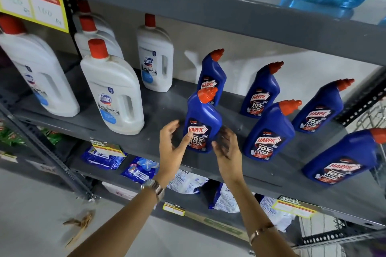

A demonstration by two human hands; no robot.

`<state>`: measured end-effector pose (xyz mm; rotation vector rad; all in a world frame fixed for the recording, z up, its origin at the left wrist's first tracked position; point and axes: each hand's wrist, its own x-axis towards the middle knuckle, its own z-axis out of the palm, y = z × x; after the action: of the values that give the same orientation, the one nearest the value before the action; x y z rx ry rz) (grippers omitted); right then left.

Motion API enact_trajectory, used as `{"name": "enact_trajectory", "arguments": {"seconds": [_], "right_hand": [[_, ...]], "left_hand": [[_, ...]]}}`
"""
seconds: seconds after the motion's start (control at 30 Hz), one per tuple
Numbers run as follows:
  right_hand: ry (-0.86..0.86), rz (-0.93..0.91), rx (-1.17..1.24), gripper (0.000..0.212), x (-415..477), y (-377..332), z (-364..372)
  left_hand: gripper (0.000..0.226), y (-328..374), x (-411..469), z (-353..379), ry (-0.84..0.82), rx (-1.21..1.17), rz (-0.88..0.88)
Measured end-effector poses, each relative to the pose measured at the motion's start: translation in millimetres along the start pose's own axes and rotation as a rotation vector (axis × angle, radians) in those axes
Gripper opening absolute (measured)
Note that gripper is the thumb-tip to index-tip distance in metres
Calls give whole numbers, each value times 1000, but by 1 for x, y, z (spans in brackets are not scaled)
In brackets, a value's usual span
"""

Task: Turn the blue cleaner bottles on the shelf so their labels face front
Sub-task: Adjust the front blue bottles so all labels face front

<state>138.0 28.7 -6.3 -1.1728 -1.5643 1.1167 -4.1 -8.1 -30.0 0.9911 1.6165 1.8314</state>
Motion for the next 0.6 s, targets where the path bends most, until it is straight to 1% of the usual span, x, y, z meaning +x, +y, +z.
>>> {"name": "enact_trajectory", "arguments": {"seconds": [0.03, 0.07, 0.1, 0.17, 0.23, 0.27, 0.33, 0.4, 0.5, 0.6], "right_hand": [[57, -8, 20, 42, -9, 0, -7], [130, -17, 44, 37, -19, 1, -14], [217, -28, 68, 32, -29, 4, -24], [401, -30, 84, 26, -43, 13, -47], [532, -6, 68, 27, -42, 22, -71], [554, 10, 62, 30, -36, 24, -83], [502, 37, 59, 42, -18, 22, -102], [380, 63, 43, 52, 3, 19, -118], [221, 99, -55, 48, 27, 22, -131], [160, 123, -94, 47, 31, 23, -139]], "left_hand": [[40, 0, -13, 5, 76, -35, 11], [35, 0, -28, 10, 104, -74, 18], [30, 1, -43, 19, 76, -110, 20], [27, 4, -69, 41, -96, -144, 11], [35, 6, -79, 65, -285, -131, 9], [42, 8, -78, 78, -350, -120, 12], [53, 13, -66, 101, -391, -102, 0], [55, 16, -50, 121, -388, -67, -30], [48, 13, -27, 135, -428, -46, -66], [36, 6, -20, 140, -409, -52, -81]]}}
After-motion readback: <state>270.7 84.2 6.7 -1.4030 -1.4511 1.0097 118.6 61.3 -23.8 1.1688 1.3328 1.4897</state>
